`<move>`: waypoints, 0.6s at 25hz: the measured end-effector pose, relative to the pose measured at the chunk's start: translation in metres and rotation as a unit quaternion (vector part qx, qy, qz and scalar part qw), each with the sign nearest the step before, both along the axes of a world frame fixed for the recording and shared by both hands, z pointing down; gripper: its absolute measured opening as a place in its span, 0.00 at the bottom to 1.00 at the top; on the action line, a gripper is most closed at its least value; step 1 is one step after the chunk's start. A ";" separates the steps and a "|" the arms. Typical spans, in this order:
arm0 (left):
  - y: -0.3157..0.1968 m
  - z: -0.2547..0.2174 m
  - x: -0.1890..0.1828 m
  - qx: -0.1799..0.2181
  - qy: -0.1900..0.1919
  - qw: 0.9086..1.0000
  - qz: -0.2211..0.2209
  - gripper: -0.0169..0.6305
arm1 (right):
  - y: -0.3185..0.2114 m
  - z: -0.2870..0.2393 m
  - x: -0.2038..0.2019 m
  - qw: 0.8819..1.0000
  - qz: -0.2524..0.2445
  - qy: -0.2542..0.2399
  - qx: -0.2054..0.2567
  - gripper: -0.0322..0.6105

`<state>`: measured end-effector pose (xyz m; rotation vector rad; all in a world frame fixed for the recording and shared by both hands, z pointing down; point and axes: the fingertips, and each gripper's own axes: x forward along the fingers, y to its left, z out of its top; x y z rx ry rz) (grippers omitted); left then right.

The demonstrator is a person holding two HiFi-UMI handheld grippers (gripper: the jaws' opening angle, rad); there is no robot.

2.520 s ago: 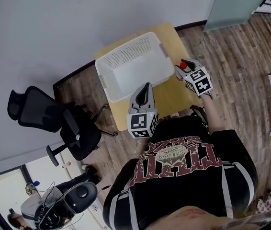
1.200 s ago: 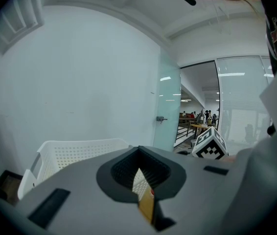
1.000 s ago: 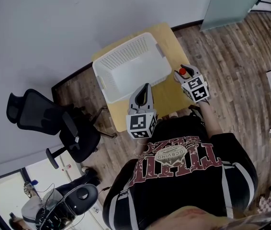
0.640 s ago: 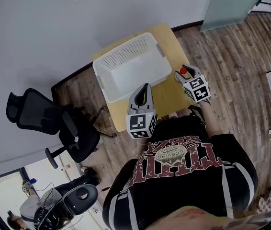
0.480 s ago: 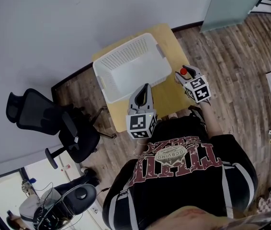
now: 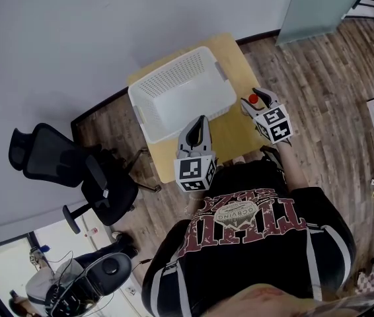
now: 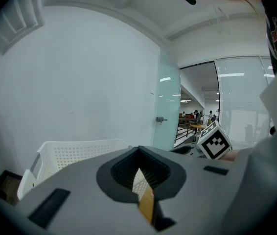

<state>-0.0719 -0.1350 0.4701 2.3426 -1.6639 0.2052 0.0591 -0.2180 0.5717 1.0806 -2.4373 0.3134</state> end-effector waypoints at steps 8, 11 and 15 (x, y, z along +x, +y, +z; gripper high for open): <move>0.003 -0.001 0.001 0.003 -0.001 1.000 -0.004 0.07 | 0.002 -0.027 -0.009 0.999 -0.011 -0.016 0.029 0.36; 0.007 -0.002 0.001 0.006 -0.001 1.000 -0.008 0.07 | 0.006 -0.037 -0.013 0.999 -0.017 -0.024 0.038 0.36; 0.010 -0.003 -0.002 0.008 -0.002 1.000 -0.014 0.07 | 0.010 -0.051 -0.020 0.998 -0.024 -0.037 0.050 0.36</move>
